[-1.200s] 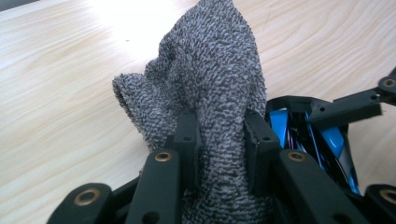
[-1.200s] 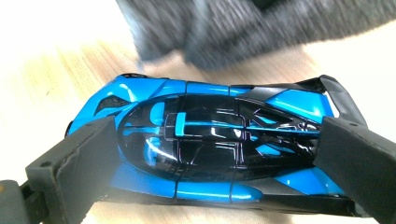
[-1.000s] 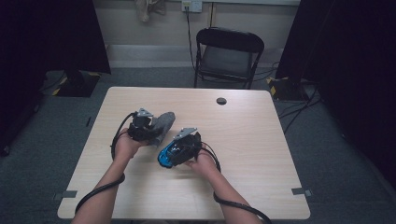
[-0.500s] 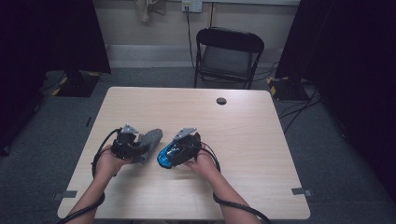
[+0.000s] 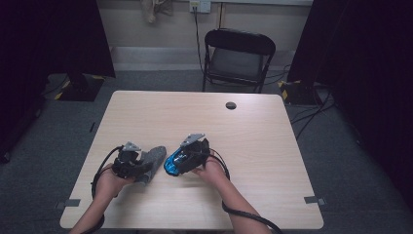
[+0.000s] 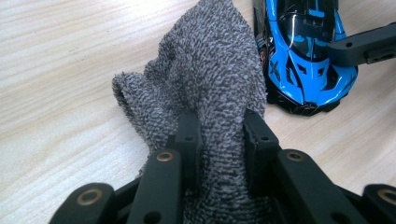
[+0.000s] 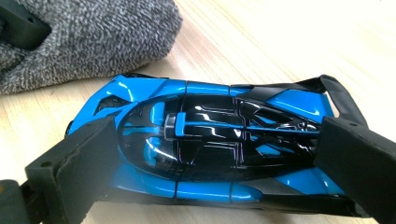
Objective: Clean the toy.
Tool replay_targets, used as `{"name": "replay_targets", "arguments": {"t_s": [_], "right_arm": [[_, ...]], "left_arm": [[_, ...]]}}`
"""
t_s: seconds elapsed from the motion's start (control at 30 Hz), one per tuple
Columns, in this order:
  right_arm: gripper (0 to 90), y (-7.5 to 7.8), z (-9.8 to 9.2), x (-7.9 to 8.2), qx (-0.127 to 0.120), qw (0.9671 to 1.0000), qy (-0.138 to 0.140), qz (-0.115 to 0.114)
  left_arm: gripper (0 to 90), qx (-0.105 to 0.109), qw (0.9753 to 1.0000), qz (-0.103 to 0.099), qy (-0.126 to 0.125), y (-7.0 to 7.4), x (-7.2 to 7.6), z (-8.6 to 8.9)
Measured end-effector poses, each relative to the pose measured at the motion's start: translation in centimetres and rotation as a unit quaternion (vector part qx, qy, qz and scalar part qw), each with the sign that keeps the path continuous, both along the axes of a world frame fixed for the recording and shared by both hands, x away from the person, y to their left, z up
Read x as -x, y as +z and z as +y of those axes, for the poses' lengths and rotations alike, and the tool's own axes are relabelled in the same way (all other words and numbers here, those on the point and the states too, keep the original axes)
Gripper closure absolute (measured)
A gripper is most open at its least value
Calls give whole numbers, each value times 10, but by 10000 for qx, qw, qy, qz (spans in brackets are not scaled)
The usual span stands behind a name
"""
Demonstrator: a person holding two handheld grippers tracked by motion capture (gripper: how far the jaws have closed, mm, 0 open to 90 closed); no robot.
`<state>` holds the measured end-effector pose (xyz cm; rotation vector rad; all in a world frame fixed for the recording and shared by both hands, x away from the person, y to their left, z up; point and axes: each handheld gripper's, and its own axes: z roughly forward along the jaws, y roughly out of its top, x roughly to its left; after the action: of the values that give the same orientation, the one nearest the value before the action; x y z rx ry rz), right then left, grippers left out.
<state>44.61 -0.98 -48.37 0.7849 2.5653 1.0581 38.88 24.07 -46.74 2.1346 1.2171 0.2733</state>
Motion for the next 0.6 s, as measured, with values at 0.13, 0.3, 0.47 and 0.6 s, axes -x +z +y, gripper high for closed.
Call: {"name": "replay_targets", "arguments": {"t_s": [0.13,0.3,0.47,0.6], "right_arm": [[0,0,0,0,-7,10000,2,-9],[0,0,0,0,-1,10000,2,-1],[0,0,0,0,5,10000,4,1],[0,0,0,0,5,10000,3,6]], "left_arm": [[719,-20,10000,22,-14,-2,1,-6],[720,-81,9999,24,-122,-2,0,-14],[720,-23,9999,62,-144,-2,-3,-20],[721,-12,9999,71,-156,-2,-7,-22]]}}
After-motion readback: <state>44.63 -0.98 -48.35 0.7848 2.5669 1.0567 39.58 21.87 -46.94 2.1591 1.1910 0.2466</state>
